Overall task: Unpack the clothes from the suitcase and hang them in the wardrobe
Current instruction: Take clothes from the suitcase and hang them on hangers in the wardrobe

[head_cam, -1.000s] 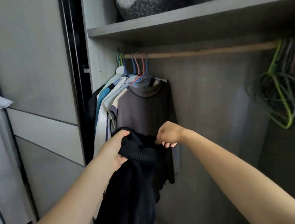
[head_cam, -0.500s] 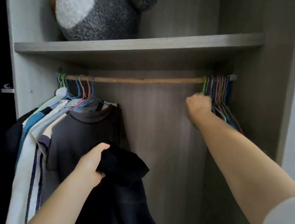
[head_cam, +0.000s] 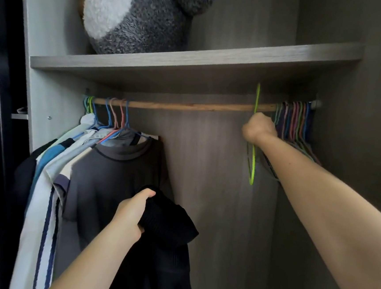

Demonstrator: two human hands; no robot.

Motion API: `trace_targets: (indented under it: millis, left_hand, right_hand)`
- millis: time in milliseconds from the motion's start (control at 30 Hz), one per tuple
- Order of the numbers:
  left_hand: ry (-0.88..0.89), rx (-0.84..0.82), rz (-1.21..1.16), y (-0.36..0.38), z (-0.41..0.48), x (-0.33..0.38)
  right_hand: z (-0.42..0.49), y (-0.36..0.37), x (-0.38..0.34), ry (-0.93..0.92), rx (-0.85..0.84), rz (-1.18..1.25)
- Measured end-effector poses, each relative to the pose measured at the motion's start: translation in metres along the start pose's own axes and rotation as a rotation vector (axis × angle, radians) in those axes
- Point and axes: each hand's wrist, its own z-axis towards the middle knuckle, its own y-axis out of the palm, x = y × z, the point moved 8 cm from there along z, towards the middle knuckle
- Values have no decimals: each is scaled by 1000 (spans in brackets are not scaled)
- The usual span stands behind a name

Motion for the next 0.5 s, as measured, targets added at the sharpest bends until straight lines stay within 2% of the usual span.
trace_targets:
  millis: [167,233,267,400,500]
  left_hand:
    - [-5,70,-5,-33,-4,-5]
    - [-18,101,1,-52,-5,-8]
    - [-24,119,9,-62,-6,-10]
    - [-29,173,60,-99,-16,-12]
    - [-45,210,113,-126,-30,-13]
  right_hand:
    - [-34,40,14,-6,82,358]
    - [-57,76,26,-13,37,467]
    - [-66,98,33,18,-35,527]
    - [-103,174,55,383,-362,840]
    - [-146,198,26,382,-632,994]
